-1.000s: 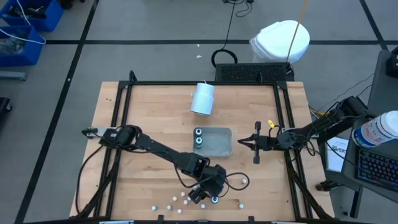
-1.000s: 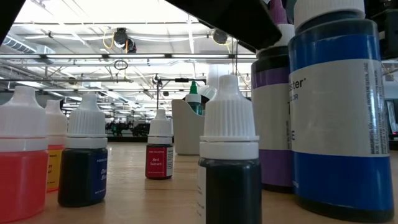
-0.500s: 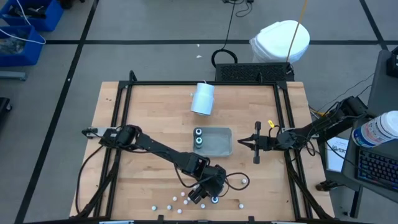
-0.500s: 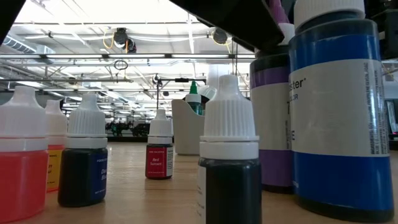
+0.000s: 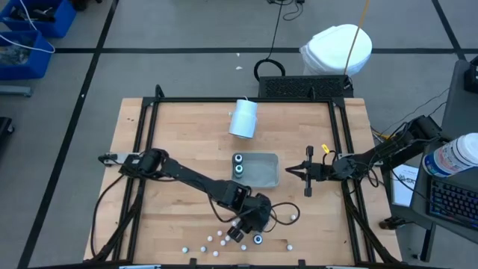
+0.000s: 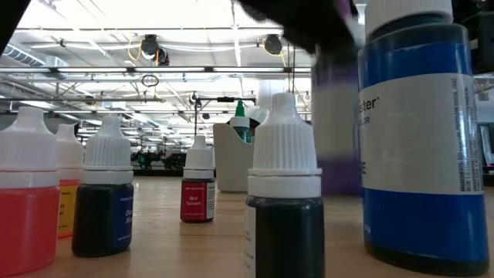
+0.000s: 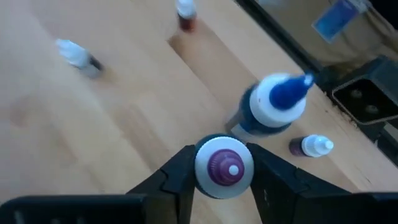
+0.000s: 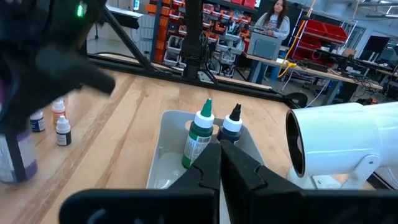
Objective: Pick & Place food coloring
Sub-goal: Put the large purple food coloring bottle into the gray bin
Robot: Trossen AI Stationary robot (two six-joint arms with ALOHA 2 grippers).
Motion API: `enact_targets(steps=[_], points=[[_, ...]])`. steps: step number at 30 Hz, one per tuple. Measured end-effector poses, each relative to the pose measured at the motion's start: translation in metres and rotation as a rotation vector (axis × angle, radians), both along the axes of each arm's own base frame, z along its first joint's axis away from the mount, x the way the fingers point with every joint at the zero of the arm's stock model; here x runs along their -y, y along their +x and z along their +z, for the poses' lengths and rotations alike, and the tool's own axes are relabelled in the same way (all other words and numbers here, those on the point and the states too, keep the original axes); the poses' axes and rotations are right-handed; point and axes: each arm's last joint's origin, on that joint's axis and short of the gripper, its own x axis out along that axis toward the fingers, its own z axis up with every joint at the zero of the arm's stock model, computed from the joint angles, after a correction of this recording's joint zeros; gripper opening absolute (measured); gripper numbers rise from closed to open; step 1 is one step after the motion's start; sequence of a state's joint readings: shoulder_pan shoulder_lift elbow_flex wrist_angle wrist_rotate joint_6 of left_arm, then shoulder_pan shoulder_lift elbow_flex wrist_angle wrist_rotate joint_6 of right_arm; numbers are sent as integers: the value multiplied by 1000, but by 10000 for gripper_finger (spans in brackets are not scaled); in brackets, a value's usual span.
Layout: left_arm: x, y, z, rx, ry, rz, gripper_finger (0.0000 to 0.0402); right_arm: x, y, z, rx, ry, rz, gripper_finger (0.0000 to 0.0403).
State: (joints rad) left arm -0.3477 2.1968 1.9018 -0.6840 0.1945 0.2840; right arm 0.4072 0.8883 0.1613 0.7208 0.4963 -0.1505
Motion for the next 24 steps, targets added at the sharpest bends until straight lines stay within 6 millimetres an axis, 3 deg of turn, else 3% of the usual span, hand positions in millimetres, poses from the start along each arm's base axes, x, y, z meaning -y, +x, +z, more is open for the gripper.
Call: enact_targets(steps=[6, 12, 17, 24], points=[[-14, -18, 60, 129, 45, 126, 124, 0, 0, 0, 0, 0, 0, 0], [-46, -34, 114, 293, 94, 450, 124, 0, 0, 0, 1, 0, 0, 0], [-74, -30, 113, 276, 59, 759, 128, 0, 0, 0, 5, 5, 0, 0], [-96, -16, 81, 166, 83, 917, 125, 0, 0, 0, 7, 6, 0, 0]])
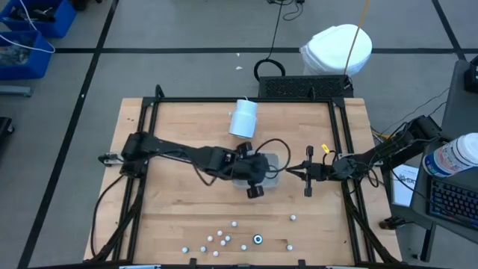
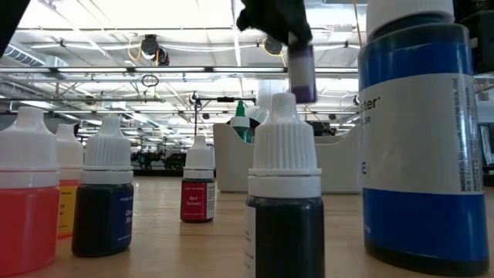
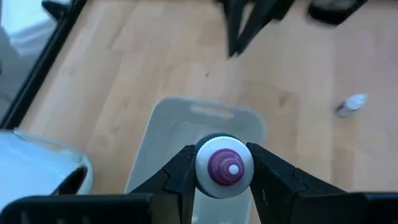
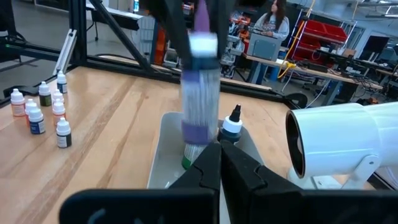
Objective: Pick & Place food coloring
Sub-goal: Put the large purple food coloring bottle into the gray bin
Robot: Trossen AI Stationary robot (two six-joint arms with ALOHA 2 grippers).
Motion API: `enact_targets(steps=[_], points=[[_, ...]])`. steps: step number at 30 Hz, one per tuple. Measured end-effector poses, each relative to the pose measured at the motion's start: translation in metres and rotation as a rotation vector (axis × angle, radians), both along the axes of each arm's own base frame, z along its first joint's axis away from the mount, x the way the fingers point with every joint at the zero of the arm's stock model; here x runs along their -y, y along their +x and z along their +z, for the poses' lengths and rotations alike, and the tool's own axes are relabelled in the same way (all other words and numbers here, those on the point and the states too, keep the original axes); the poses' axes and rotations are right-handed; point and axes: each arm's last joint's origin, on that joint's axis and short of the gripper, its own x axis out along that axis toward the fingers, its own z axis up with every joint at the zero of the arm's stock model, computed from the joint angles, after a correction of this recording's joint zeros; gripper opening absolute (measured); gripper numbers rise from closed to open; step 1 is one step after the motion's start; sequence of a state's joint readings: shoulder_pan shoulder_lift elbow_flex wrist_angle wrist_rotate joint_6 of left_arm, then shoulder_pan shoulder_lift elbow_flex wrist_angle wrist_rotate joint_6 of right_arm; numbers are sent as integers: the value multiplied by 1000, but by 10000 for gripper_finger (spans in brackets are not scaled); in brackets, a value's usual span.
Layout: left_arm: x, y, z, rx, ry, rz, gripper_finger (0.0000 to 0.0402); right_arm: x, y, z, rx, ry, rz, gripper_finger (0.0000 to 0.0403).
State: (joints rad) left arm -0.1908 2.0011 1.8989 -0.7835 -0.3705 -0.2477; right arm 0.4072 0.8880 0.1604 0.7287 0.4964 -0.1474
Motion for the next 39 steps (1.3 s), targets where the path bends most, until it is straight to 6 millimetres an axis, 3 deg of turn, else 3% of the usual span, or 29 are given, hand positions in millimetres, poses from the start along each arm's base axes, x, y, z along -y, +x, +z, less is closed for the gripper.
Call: enact_targets(steps=[7, 21, 29, 39], points=[[-9, 9, -20, -60, 19, 14, 129, 0, 0, -1, -7, -4, 0, 0], [-14, 6, -26, -128, 74, -41, 127, 0, 0, -1, -7, -6, 0, 0], [-17, 5, -56, -145, 53, -11, 128, 0, 0, -1, -7, -6, 1, 0], [-33, 4, -72, -160, -11, 29, 128, 0, 0, 0, -4, -5, 1, 0]])
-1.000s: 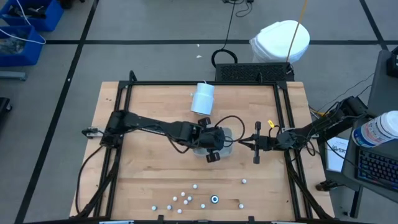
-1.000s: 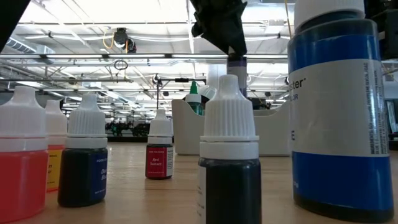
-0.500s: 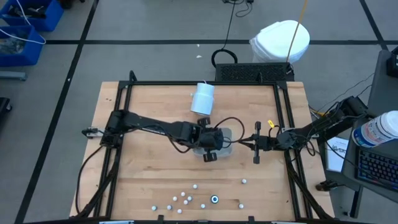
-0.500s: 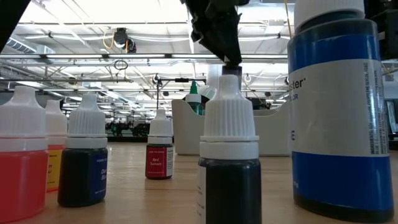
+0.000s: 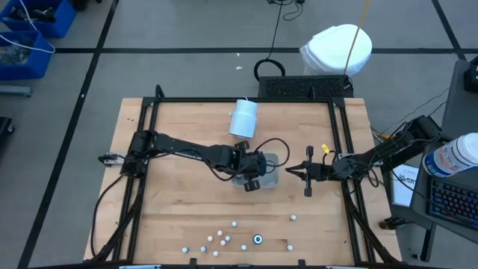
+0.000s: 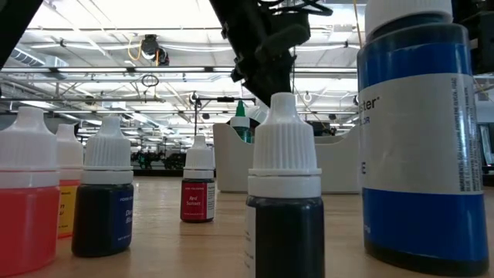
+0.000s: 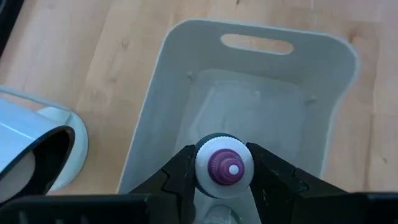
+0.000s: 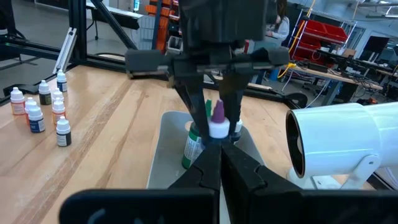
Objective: Pick & Place food coloring
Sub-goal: Put the large purple food coloring bottle into the gray bin
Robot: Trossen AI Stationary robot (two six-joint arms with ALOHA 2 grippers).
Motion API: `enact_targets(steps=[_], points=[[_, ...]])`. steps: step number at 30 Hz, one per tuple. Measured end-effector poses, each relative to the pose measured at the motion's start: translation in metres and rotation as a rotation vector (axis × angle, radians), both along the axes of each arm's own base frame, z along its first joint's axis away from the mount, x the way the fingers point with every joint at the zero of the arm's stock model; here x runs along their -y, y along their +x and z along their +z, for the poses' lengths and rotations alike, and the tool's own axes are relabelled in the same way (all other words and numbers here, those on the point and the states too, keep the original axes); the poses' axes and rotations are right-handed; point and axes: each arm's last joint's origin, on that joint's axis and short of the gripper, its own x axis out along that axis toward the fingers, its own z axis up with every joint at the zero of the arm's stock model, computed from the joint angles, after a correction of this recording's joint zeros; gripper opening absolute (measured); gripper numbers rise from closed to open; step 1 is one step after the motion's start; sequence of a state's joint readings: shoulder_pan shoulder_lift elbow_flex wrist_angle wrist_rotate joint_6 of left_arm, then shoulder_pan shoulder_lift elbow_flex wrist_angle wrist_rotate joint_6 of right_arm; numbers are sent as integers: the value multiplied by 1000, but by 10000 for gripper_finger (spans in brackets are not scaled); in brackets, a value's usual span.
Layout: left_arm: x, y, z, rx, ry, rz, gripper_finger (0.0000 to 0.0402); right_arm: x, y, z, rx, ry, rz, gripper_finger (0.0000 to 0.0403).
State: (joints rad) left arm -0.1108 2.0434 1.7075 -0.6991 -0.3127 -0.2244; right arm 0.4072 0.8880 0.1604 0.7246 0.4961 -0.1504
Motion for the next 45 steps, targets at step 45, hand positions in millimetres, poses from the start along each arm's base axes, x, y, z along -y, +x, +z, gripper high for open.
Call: enact_targets(steps=[45], points=[[-8, -2, -23, -13, -53, -25, 162, 0, 0, 0, -2, -1, 0, 0]])
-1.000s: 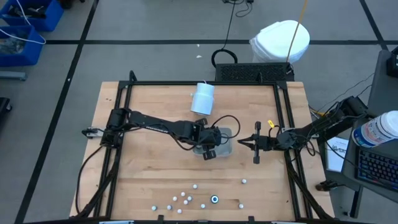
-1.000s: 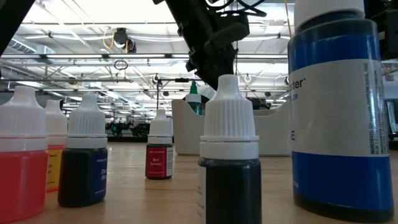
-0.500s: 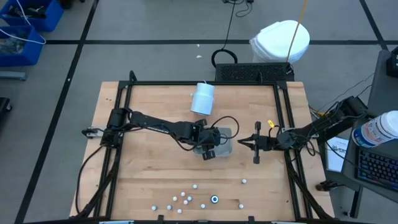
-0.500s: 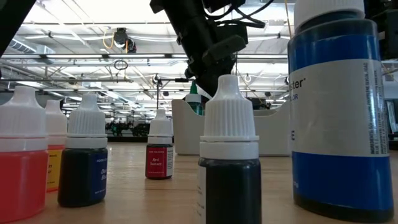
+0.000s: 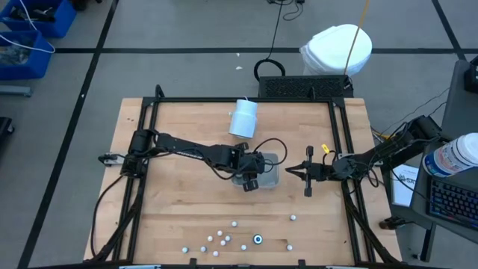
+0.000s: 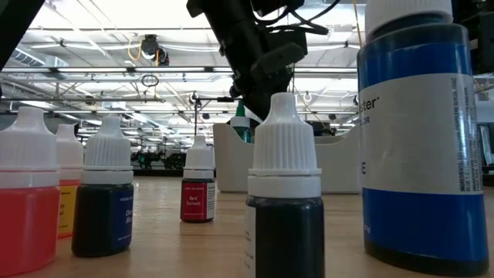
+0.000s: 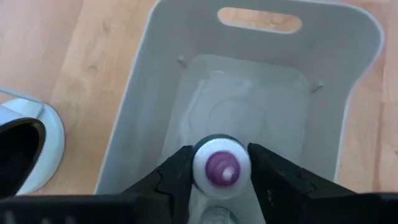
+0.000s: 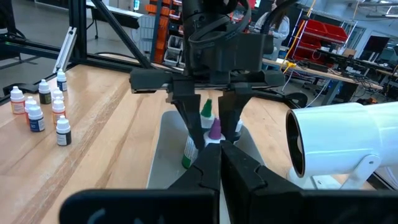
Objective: Pick & Place food coloring
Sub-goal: Put the large purple food coloring bottle into the gray bin
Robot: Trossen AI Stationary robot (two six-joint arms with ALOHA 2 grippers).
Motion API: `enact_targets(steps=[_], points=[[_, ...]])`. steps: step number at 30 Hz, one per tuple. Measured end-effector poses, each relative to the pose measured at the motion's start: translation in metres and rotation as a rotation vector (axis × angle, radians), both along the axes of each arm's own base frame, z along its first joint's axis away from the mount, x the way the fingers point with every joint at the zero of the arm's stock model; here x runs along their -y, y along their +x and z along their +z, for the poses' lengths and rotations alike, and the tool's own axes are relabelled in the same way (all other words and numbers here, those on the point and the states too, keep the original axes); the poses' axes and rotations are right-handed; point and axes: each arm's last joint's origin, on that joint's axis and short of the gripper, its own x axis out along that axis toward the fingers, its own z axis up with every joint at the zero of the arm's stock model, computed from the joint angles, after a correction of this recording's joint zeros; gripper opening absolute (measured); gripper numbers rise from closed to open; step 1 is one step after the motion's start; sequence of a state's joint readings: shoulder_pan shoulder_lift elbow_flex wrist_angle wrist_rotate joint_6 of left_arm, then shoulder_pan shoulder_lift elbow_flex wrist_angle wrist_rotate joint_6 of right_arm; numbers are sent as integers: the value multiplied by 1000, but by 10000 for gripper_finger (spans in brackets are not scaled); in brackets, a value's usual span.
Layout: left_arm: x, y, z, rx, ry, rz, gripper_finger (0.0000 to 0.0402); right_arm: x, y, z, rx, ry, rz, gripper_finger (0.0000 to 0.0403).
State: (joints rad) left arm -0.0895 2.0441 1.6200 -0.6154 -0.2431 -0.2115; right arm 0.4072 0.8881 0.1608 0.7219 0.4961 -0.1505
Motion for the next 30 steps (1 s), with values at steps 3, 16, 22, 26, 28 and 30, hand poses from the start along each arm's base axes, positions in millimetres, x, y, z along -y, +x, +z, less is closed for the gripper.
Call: enact_targets(steps=[3, 16, 22, 26, 28, 30], points=[[0, 0, 0, -3, -6, -3, 186, 0, 0, 0, 0, 0, 0, 0], [4, -16, 58, 17, 32, -83, 243, 0, 0, 0, 1, 7, 0, 0], [17, -81, 108, -97, 148, -22, 220, 0, 0, 0, -6, 14, 1, 0], [23, -127, 110, 17, 126, -70, 146, 0, 0, -2, -18, 36, 0, 0], [24, -145, 98, 135, 77, -142, 103, 0, 0, -2, -19, 46, 10, 0], [22, -165, 79, 244, 19, -188, 62, -1, 0, -3, -25, 44, 37, 0]])
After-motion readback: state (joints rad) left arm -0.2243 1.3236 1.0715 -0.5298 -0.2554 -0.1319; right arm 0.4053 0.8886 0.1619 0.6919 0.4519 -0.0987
